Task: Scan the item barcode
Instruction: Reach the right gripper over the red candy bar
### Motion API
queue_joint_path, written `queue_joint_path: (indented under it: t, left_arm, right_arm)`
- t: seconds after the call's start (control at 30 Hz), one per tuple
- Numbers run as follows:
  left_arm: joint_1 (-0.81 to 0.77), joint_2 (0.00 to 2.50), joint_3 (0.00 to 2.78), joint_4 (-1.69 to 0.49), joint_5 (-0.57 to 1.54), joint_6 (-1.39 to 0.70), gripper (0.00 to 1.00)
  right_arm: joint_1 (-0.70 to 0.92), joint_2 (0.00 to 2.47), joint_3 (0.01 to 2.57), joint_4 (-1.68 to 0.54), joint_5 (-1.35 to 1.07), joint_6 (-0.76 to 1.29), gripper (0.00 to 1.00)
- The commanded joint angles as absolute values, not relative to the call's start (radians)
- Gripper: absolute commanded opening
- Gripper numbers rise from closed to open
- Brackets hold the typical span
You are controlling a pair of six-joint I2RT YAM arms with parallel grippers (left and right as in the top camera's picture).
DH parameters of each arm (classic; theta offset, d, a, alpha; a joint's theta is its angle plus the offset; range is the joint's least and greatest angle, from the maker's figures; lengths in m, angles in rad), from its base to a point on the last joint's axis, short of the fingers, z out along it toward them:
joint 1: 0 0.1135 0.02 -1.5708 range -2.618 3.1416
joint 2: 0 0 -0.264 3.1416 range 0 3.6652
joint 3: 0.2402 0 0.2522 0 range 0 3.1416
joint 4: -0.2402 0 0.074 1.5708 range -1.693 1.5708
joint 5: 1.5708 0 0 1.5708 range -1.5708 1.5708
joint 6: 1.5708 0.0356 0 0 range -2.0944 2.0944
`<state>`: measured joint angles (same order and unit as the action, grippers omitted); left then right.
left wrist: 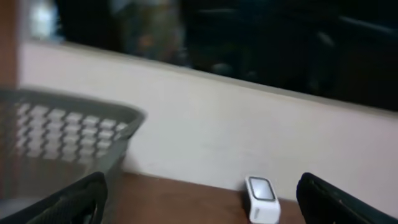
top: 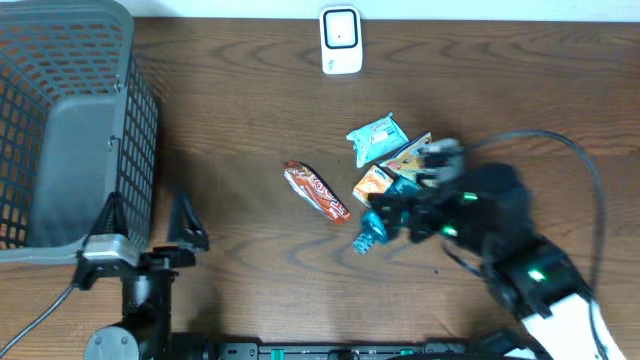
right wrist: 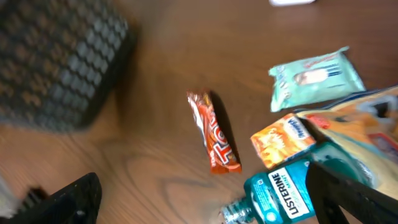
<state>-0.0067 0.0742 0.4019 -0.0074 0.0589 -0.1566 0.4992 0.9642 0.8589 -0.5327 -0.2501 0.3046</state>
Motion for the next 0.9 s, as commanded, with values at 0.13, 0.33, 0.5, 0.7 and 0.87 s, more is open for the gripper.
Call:
queue_joint_path:
  t: [0.13,0.33,0.5,0.7,0.87]
  left_arm:
    - [-0.002,0.078,0.438,-0.041,0.277,0.048,0.97]
    - [-0.002,0.079,0.426,-0.131,0.276,0.047,0.97]
    - [-0.002,0.079,0.426,-0.188,0.277,0.048,0.97]
    - [-0.002,0.079,0.426,-0.271,0.277,0.048,0.97]
    - [-0.002,0.079,0.426,-0.304,0.277,0.048,0.97]
  right_arm:
    - [0.748,1.23,0.883,-0.481,0.083,0.276,0.99]
    - [0.817,1.417,0.956,-0.464,0.17,0.202,0.99]
    - [0.896,1.569,1.015,-0.462,0.421,0.099,0.91]
    - [0.995,1.697,1.016,-0.46,0.491,-0.012,0.91]
    - [1.036,1.791,1.016,-0.435,0.607,-0.059,0.87]
